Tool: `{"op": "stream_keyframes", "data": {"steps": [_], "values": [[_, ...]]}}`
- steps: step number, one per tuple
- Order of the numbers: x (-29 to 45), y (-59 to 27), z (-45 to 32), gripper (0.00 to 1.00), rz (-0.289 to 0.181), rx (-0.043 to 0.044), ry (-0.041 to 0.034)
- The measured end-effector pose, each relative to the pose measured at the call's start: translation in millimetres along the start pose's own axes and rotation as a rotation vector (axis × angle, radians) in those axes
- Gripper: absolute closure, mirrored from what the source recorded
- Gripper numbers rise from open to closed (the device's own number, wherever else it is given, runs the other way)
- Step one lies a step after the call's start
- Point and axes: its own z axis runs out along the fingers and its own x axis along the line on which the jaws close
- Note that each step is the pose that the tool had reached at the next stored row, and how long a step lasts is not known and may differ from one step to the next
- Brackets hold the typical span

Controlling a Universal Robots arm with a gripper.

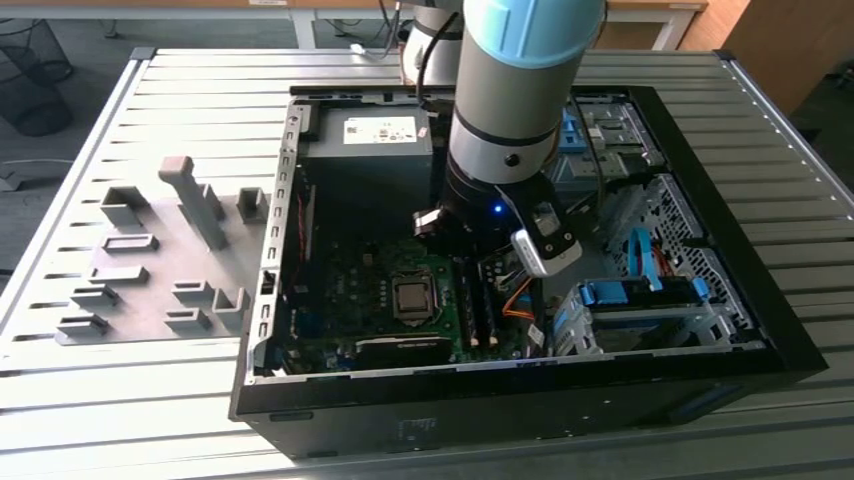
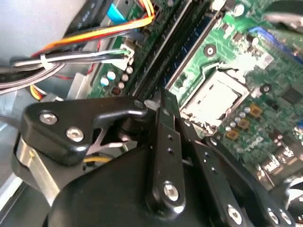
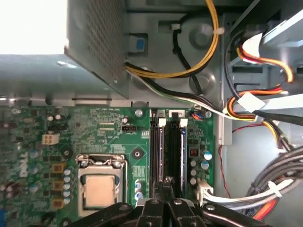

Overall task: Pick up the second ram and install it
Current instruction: 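Press down the second ram until it locks into place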

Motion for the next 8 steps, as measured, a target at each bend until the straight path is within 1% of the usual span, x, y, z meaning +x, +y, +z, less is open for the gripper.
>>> {"op": "stream_keyframes", "data": {"steps": [8], "values": [[0.0,-0.1,-0.2,0.89,0.000,-0.0008,0.0001]]}}
